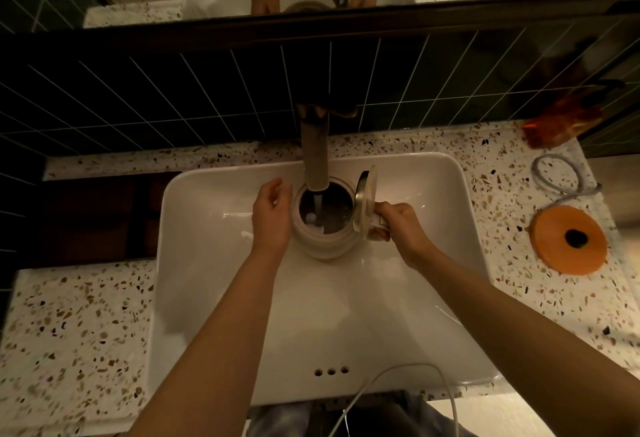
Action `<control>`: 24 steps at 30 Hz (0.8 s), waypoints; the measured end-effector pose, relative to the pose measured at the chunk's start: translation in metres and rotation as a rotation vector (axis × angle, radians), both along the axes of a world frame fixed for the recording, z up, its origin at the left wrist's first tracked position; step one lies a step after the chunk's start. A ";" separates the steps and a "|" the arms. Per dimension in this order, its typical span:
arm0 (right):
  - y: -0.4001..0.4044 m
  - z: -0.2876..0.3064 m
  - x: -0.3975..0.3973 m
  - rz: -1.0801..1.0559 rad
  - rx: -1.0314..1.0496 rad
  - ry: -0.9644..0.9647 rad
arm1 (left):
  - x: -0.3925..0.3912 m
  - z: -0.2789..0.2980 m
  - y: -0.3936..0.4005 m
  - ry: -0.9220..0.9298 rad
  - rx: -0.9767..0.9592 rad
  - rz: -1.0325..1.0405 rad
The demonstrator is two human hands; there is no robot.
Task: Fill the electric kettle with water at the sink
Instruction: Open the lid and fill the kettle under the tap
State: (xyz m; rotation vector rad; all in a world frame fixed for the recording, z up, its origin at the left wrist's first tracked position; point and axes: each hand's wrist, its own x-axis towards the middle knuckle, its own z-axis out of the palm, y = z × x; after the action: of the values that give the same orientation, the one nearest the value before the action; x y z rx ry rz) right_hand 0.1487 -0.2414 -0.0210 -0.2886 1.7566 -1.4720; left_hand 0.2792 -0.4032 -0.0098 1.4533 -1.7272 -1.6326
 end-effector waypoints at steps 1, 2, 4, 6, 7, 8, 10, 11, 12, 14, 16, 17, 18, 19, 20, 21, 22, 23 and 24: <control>-0.001 -0.001 -0.001 -0.001 0.012 0.002 | 0.000 0.000 0.002 0.014 0.067 0.014; -0.002 -0.001 -0.001 0.000 0.024 0.004 | 0.000 -0.001 0.004 0.028 0.127 0.031; -0.002 -0.001 -0.001 0.004 0.034 0.008 | -0.001 -0.001 0.006 0.051 0.214 0.042; -0.002 -0.002 -0.001 0.010 0.043 0.023 | -0.001 -0.002 0.005 0.084 0.278 0.052; -0.002 -0.003 0.000 0.011 0.046 0.031 | 0.000 -0.003 0.004 0.104 0.310 0.060; -0.002 -0.004 0.000 0.011 0.048 0.039 | 0.000 -0.004 0.003 0.125 0.344 0.076; -0.001 -0.005 0.000 0.018 0.048 0.055 | 0.001 -0.005 0.003 0.161 0.407 0.114; -0.001 -0.006 0.000 0.022 0.046 0.059 | 0.002 -0.005 0.004 0.178 0.436 0.126; 0.000 -0.006 0.000 0.028 0.043 0.063 | 0.003 -0.006 0.004 0.195 0.462 0.132; 0.001 -0.006 0.000 0.042 0.047 0.076 | 0.005 -0.006 0.006 0.221 0.497 0.138; 0.000 -0.006 0.000 0.042 0.060 0.088 | 0.006 -0.007 0.007 0.233 0.505 0.139; 0.000 -0.005 -0.001 0.035 0.062 0.086 | 0.006 -0.007 0.007 0.230 0.501 0.136; -0.001 -0.006 -0.001 0.030 0.060 0.080 | 0.006 -0.007 0.008 0.226 0.495 0.131; -0.001 -0.006 -0.001 0.027 0.056 0.075 | 0.006 -0.007 0.008 0.222 0.488 0.126; -0.001 -0.007 -0.001 0.027 0.053 0.070 | 0.006 -0.007 0.008 0.223 0.485 0.124; 0.000 -0.007 -0.001 0.029 0.051 0.069 | 0.006 -0.008 0.009 0.222 0.484 0.124; 0.001 -0.008 -0.001 0.030 0.049 0.071 | 0.007 -0.007 0.009 0.222 0.485 0.128; 0.001 -0.008 0.000 0.030 0.047 0.075 | 0.007 -0.007 0.010 0.224 0.485 0.133; 0.002 -0.009 0.000 0.030 0.044 0.080 | 0.007 -0.006 0.010 0.230 0.487 0.137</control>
State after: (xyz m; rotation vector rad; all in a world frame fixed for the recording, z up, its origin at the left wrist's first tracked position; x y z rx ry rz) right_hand 0.1488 -0.2396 -0.0302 -0.3536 1.8378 -1.4160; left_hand 0.2865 -0.3929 -0.0158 1.4664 -1.1268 -2.1421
